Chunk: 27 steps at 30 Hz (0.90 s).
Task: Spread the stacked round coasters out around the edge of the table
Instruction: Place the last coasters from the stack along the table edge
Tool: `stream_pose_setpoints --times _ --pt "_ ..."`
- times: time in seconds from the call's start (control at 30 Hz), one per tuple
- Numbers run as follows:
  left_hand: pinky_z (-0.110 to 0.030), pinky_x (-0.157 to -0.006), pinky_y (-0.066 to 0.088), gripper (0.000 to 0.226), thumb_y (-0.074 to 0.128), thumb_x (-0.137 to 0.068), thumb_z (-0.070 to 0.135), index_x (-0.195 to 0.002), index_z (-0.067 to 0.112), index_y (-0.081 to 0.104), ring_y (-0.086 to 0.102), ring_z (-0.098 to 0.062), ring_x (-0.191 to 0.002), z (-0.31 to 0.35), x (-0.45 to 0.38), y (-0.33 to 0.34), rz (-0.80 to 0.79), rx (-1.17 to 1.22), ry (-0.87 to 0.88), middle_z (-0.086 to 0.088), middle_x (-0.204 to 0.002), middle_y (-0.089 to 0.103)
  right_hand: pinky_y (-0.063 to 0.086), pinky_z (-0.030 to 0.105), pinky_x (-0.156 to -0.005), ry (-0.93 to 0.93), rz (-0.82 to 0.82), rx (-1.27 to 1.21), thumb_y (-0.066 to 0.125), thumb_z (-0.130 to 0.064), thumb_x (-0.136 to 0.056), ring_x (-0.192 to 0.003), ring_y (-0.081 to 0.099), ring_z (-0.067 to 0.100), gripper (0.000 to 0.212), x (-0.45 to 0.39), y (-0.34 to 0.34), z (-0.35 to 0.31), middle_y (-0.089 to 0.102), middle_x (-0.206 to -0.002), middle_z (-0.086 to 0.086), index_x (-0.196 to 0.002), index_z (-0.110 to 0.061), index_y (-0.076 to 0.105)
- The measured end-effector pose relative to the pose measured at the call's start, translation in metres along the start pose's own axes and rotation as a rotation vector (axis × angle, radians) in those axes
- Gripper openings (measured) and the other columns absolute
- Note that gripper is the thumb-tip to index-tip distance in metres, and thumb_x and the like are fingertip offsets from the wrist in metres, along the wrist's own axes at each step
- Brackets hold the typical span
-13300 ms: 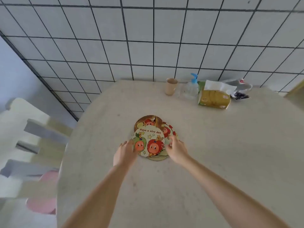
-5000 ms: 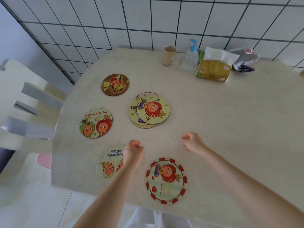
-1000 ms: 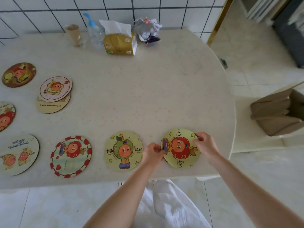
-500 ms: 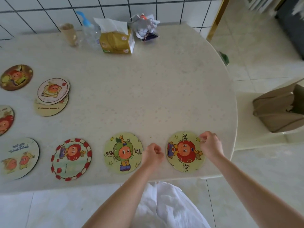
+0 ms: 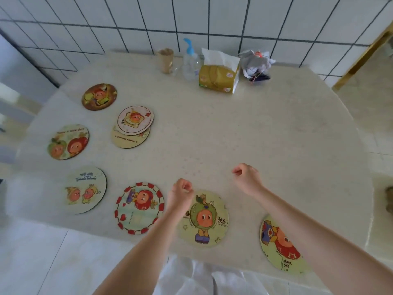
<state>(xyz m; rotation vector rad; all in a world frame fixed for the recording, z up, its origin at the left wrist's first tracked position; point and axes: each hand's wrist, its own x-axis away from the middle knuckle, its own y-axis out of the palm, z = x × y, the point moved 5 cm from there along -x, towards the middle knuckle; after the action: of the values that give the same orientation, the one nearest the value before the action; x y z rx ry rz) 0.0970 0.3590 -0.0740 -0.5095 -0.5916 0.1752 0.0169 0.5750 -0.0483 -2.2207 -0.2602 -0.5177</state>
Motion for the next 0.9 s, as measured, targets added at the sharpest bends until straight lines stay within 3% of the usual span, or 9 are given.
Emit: stream_pose_setpoints --times 0.2,0.37,0.47,0.6,0.7,0.8,0.87,0.9 --pt "-0.019 -0.051 0.044 0.018 0.056 -0.087 0.01 -0.102 0.019 0.06 0.058 -0.01 -0.067 -0.025 -0.049 -0.103 0.174 0.071 -0.073 0.006 -0.098 0.06 0.048 0.039 -0.098 -0.09 -0.134 0.023 0.046 -0.012 -0.092 -0.113 0.057 0.026 0.027 -0.027 0.046 -0.106 0.064 -0.118 0.01 -0.111 -0.005 0.063" --pt "-0.023 -0.068 0.047 0.024 0.057 -0.089 0.011 -0.113 0.017 0.058 0.061 -0.017 -0.089 -0.043 -0.103 -0.182 0.244 0.109 -0.133 0.004 -0.11 0.059 0.045 0.034 -0.097 -0.061 -0.136 0.042 0.05 -0.014 -0.091 -0.116 0.058 0.031 0.028 -0.068 0.085 -0.178 0.067 -0.12 0.015 -0.112 -0.004 0.066" --pt "-0.016 -0.058 0.037 0.026 0.057 -0.089 0.011 -0.114 0.017 0.056 0.054 -0.003 -0.08 -0.048 -0.14 -0.22 0.271 0.108 -0.145 0.004 -0.113 0.057 0.047 0.033 -0.091 0.0 -0.15 0.009 0.051 -0.015 -0.089 -0.11 0.061 0.032 0.026 -0.094 0.108 -0.209 0.069 -0.115 0.014 -0.108 -0.008 0.067" --pt "-0.019 -0.059 0.038 0.027 0.054 -0.087 0.007 -0.112 0.016 0.057 0.055 -0.014 -0.092 -0.047 -0.186 -0.251 0.293 0.148 -0.142 -0.001 -0.119 0.059 0.053 0.044 -0.093 0.073 -0.171 -0.084 0.05 -0.014 -0.088 -0.103 0.066 0.036 0.023 -0.123 0.135 -0.243 0.07 -0.112 0.017 -0.103 -0.011 0.066" --pt "-0.027 -0.071 0.046 0.033 0.054 -0.085 0.006 -0.115 0.018 0.057 0.058 -0.019 -0.1 -0.038 -0.221 -0.265 0.318 0.205 -0.164 -0.003 -0.123 0.059 0.055 0.05 -0.091 0.135 -0.178 -0.187 0.051 -0.011 -0.085 -0.093 0.068 0.032 0.021 -0.142 0.152 -0.262 0.068 -0.112 0.021 -0.102 -0.007 0.064" --pt "-0.023 -0.07 0.044 0.04 0.052 -0.085 0.006 -0.123 0.019 0.054 0.055 -0.014 -0.095 -0.025 -0.249 -0.273 0.351 0.263 -0.195 -0.001 -0.129 0.057 0.056 0.049 -0.09 0.198 -0.224 -0.251 0.056 -0.012 -0.085 -0.098 0.067 0.032 0.044 -0.154 0.163 -0.277 0.064 -0.112 0.021 -0.127 0.001 0.055" --pt "-0.02 -0.066 0.04 0.042 0.052 -0.087 0.009 -0.128 0.019 0.051 0.054 -0.011 -0.089 -0.018 -0.265 -0.273 0.337 0.27 -0.205 -0.001 -0.132 0.054 0.058 0.045 -0.089 0.242 -0.24 -0.313 0.058 -0.011 -0.085 -0.101 0.066 0.031 0.046 -0.164 0.168 -0.284 0.065 -0.097 0.013 -0.127 0.007 0.052" --pt "-0.024 -0.071 0.043 0.043 0.052 -0.087 0.008 -0.129 0.018 0.05 0.055 -0.014 -0.095 -0.016 -0.272 -0.273 0.324 0.27 -0.205 -0.003 -0.132 0.054 0.058 0.044 -0.087 0.276 -0.237 -0.351 0.059 -0.009 -0.085 -0.095 0.067 0.029 0.042 -0.169 0.17 -0.285 0.065 -0.093 0.011 -0.123 0.007 0.054"
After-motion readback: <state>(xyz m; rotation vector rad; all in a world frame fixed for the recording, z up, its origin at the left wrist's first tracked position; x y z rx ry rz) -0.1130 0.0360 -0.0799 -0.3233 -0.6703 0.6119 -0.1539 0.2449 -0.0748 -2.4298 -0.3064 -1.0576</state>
